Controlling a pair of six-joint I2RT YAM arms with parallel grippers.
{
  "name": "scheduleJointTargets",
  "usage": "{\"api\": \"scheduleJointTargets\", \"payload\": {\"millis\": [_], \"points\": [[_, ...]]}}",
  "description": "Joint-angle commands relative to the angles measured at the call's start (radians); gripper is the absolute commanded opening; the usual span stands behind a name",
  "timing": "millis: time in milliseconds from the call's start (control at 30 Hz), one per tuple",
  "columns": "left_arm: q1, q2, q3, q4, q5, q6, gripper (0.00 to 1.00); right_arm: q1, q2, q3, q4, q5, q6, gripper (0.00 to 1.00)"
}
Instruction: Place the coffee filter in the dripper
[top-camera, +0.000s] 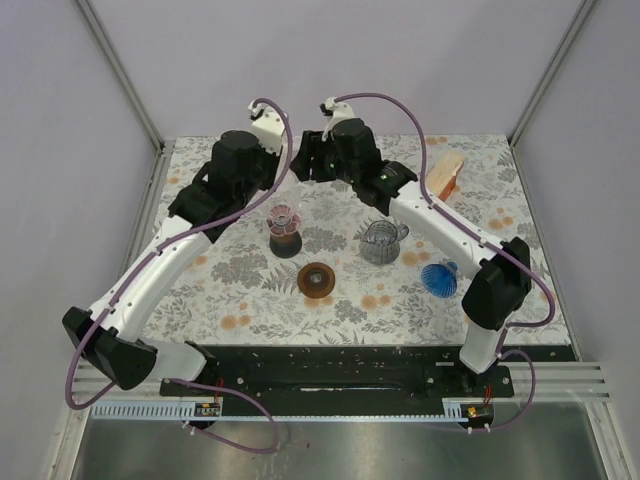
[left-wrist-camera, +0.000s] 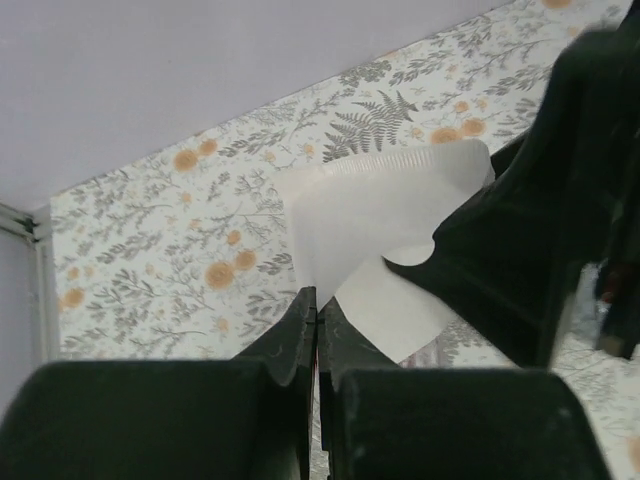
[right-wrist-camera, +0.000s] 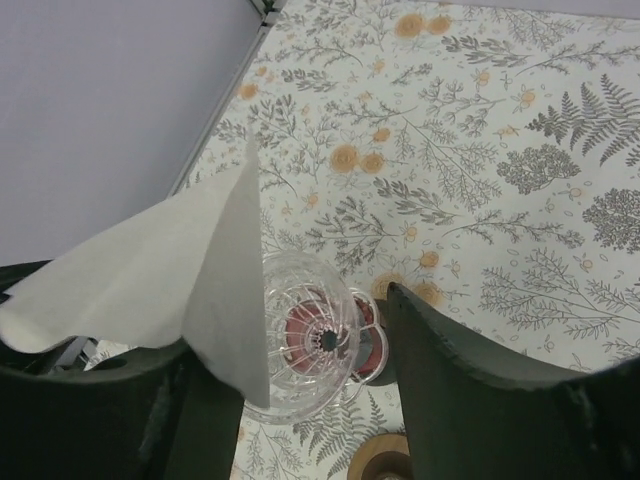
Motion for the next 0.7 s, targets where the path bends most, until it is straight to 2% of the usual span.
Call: {"api": "scheduleJointTargets", "payload": {"millis": [0,100,333,667], "points": [[0.006,-0.083,0.008,-0.039,0.013,-0.206,0.0,0.111,-0.036,0.02,0.03,0.126,-0.094,0.64],[0.042,-0.111,-0.027,-0.067,0.052,-0.27,0.0,0.166,-0.06,-0.018,0.026,0.24,-0.128,0.66],[0.12,-0.133,-0.02,-0.165,0.16,-0.387,0.0,0.188,-0.065,-0.012,-0.017,0.225,-0.124,0.71],[0.164,-0.159,-0.032,-0.205,0.227,-0.452,0.0,0.188,-0.057,0.037,-0.042,0.223,-0.135,0.61]]}}
